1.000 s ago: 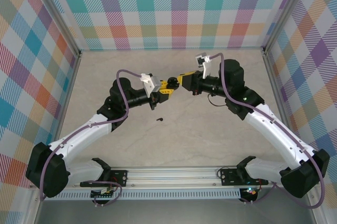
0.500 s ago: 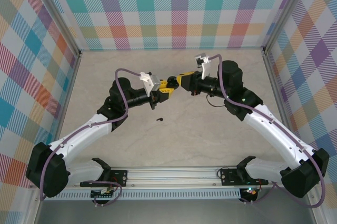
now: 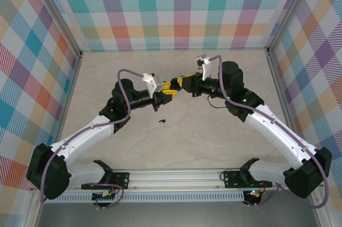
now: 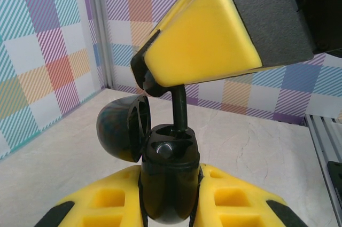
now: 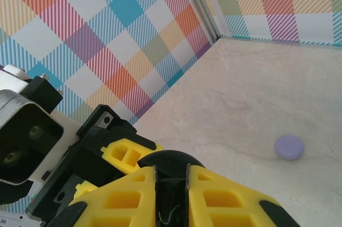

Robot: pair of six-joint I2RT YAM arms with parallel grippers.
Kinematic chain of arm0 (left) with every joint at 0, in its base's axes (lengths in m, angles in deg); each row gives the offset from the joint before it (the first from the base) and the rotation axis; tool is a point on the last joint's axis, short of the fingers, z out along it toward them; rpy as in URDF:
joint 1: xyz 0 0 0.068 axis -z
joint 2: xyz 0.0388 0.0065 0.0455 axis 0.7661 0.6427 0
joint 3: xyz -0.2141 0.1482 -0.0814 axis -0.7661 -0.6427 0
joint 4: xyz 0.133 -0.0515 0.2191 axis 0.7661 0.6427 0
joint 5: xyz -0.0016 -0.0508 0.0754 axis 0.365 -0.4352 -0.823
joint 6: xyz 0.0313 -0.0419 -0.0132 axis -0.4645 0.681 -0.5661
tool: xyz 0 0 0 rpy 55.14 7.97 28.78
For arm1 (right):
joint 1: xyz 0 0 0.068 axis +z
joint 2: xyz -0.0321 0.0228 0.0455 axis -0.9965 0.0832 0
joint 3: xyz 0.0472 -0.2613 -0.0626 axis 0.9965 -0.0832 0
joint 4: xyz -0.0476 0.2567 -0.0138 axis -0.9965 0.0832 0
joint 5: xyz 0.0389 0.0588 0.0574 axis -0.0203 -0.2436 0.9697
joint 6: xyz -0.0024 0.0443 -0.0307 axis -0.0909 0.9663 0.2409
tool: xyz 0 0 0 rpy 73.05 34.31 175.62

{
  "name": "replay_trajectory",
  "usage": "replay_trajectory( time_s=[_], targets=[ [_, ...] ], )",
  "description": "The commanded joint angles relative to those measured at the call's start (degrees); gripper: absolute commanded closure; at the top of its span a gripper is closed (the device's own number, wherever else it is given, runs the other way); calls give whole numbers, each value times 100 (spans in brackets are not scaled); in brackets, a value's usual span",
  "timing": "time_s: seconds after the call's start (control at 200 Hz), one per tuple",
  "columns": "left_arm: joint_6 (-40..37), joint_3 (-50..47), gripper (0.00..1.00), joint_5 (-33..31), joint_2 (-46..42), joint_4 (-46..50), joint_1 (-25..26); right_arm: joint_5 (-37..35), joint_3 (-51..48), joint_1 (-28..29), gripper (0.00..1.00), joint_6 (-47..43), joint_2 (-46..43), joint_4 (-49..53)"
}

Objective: Insert wireless bluetooth earbuds into charging case

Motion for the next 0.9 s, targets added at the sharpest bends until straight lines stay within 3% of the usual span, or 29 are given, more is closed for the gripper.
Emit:
replay_trajectory(
  time_s=[0.0, 0.895],
  targets=[
    [24, 152, 90, 92, 22, -237, 59, -32, 66, 63, 83, -15, 44, -231],
    [107, 218, 92, -147, 20, -228, 59, -138, 69, 84, 82, -135, 48, -6]
  ],
)
